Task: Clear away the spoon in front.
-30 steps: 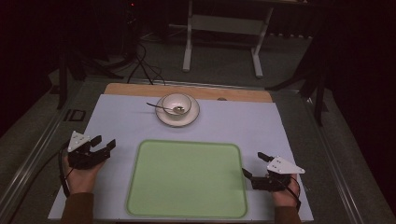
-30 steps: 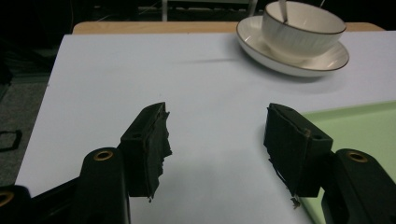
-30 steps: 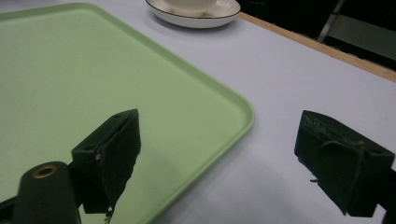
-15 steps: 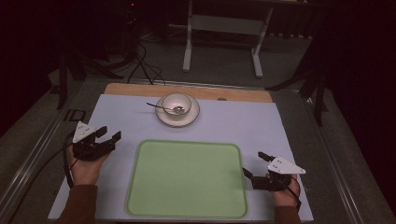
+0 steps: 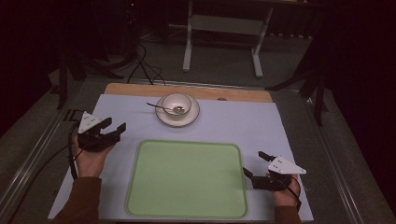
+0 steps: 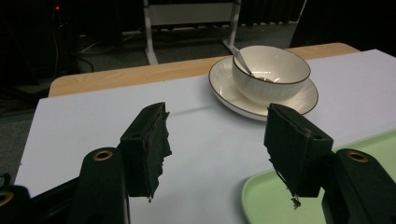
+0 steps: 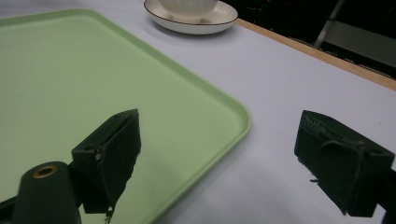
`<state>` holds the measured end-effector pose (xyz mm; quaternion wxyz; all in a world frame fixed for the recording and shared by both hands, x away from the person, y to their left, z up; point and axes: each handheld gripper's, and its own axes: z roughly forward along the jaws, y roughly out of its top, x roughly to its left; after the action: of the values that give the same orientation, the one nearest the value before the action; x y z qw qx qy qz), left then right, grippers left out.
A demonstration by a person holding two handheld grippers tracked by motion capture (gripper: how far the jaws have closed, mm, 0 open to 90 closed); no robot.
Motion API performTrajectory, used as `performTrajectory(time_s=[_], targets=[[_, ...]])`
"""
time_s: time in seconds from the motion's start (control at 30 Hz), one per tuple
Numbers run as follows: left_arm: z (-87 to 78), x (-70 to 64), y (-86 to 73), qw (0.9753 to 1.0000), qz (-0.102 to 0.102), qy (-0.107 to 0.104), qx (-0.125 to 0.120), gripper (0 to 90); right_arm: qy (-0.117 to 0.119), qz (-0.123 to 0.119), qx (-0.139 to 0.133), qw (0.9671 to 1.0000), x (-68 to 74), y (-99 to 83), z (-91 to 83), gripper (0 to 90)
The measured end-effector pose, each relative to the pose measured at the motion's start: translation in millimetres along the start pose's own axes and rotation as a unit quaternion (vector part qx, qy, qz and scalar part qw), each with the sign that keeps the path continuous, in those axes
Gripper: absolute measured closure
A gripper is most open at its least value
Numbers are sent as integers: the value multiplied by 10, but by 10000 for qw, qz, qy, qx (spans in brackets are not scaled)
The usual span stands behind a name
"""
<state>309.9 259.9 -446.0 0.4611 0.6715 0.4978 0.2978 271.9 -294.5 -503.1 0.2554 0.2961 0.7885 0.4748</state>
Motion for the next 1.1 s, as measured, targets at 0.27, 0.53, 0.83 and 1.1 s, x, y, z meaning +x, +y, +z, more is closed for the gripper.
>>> performTrajectory(time_s=[0.27, 0.53, 0.83, 1.1], targets=[[82, 12, 74, 10000, 32, -7, 30, 395, -12, -1, -29, 10000, -2, 4, -6, 142], [174, 35, 128, 10000, 40, -55, 10, 392, -19, -20, -76, 10000, -2, 8, -11, 142], [248, 26, 236, 9998, 107, -106, -89, 386, -35, -14, -92, 10000, -3, 9, -16, 141], [332, 42, 294, 9998, 127, -74, -98, 386, -40, -14, -102, 9999, -4, 10, -17, 141]])
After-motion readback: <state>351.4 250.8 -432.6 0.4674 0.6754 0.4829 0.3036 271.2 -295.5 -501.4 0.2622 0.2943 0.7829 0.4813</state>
